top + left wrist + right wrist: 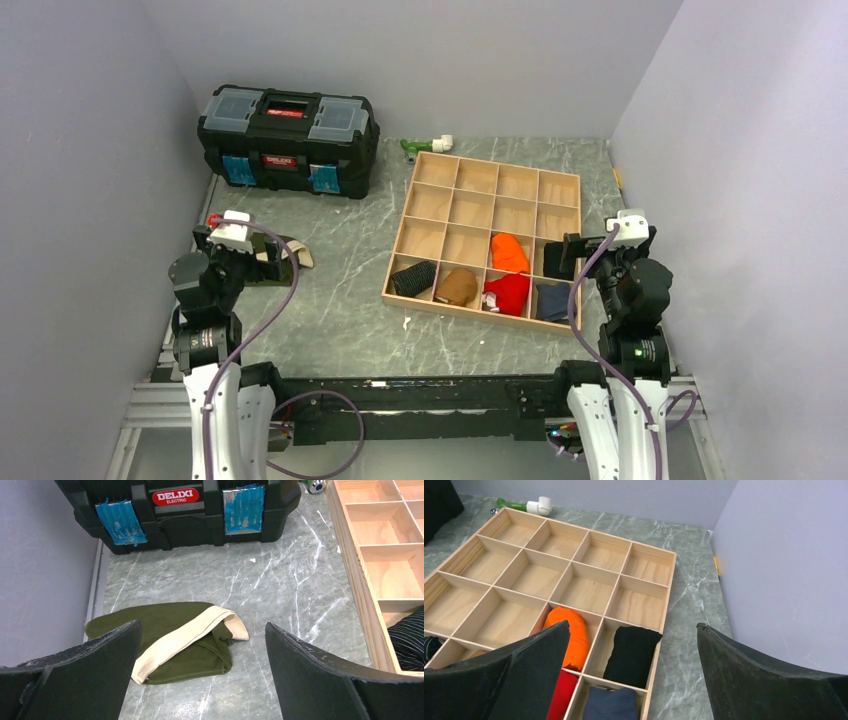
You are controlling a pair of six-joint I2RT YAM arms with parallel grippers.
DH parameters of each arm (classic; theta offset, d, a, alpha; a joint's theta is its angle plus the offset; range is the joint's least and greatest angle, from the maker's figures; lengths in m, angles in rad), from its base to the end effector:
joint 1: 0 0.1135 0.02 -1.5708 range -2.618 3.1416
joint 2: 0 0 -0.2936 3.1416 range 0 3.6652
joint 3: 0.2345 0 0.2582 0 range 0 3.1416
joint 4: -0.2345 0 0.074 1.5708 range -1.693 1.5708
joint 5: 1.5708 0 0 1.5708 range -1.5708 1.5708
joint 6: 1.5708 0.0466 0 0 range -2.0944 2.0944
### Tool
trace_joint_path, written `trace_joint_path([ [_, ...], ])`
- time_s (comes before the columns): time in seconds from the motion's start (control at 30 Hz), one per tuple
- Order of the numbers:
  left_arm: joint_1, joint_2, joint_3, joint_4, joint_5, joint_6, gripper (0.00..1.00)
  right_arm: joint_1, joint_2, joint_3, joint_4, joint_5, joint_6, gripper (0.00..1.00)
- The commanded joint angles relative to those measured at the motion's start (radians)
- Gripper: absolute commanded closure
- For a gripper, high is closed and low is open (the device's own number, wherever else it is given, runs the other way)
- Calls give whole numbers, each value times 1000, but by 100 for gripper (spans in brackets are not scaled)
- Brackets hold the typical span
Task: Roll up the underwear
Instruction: Reset both arms
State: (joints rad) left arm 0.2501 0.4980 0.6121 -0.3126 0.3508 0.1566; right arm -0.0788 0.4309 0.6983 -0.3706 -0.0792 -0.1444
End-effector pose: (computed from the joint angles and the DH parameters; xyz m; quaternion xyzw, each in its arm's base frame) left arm 0.1204 0.0142 0.3187 0.0748 0.7662 -0.0062 0.6383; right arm 0.0994 -0.0042 0.3479 -0.0508 0.7408 -0.0453 0.6683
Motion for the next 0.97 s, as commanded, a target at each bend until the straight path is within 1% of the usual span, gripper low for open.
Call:
trace_joint_path([
  [0.0, 11, -23, 28, 20, 42, 19, 1, -13, -5, 6, 7, 15, -19, 0],
  [0.6, 47, -27, 37, -4, 96, 25, 1, -16, -21, 11, -13, -36, -26, 0],
  [0.93, 76, -38, 37, -13, 125, 24, 1, -17, -27, 10, -7, -27, -23, 0],
])
